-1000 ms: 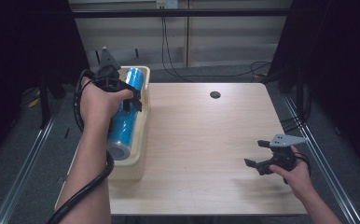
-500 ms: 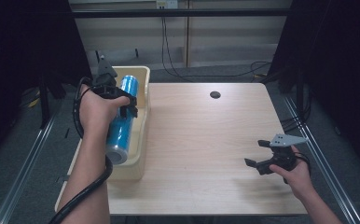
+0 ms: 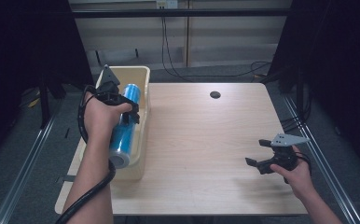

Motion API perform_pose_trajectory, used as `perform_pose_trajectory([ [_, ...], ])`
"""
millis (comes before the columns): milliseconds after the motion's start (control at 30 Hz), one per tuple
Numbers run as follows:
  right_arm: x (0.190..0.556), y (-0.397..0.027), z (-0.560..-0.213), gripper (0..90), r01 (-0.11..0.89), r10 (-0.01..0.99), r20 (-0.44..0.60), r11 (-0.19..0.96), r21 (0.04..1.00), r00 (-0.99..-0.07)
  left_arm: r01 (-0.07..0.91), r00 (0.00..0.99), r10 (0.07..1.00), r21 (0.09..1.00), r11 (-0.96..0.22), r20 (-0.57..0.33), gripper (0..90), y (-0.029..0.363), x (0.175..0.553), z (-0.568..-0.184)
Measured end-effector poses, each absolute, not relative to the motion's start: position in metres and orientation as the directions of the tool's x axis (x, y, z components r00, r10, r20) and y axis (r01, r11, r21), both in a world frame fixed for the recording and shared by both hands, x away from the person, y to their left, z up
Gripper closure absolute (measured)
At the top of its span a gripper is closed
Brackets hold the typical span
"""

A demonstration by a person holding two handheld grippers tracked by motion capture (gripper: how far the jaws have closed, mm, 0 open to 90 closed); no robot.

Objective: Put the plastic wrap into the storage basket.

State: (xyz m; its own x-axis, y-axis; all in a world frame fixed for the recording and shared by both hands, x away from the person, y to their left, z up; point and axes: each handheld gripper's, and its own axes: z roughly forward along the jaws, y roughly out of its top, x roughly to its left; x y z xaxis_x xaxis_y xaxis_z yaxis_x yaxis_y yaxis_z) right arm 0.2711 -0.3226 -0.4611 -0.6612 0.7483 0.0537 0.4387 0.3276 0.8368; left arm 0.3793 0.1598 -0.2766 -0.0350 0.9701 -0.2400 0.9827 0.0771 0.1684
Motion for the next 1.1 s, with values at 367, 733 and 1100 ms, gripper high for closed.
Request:
perform_pose_trajectory([
  [367, 0.272, -0.323, -0.461, 3.7, 0.434, 0.753, 0.052, 0.319, 0.843, -0.656, 0.989, -0.048, 0.965, 0.124, 0.082, -0.257, 32.3, 0.163, 0.379, -0.300],
  [733, 0.271, -0.323, -0.460, 3.7, 0.431, 0.751, 0.050, 0.322, 0.843, -0.658, 0.989, -0.068, 0.963, 0.109, 0.099, -0.262, 32.3, 0.160, 0.379, -0.311],
  [1100, 0.271, -0.322, -0.460, 3.7, 0.426, 0.748, 0.043, 0.327, 0.844, -0.662, 0.990, -0.088, 0.959, 0.086, 0.115, -0.268, 32.3, 0.160, 0.380, -0.319],
])
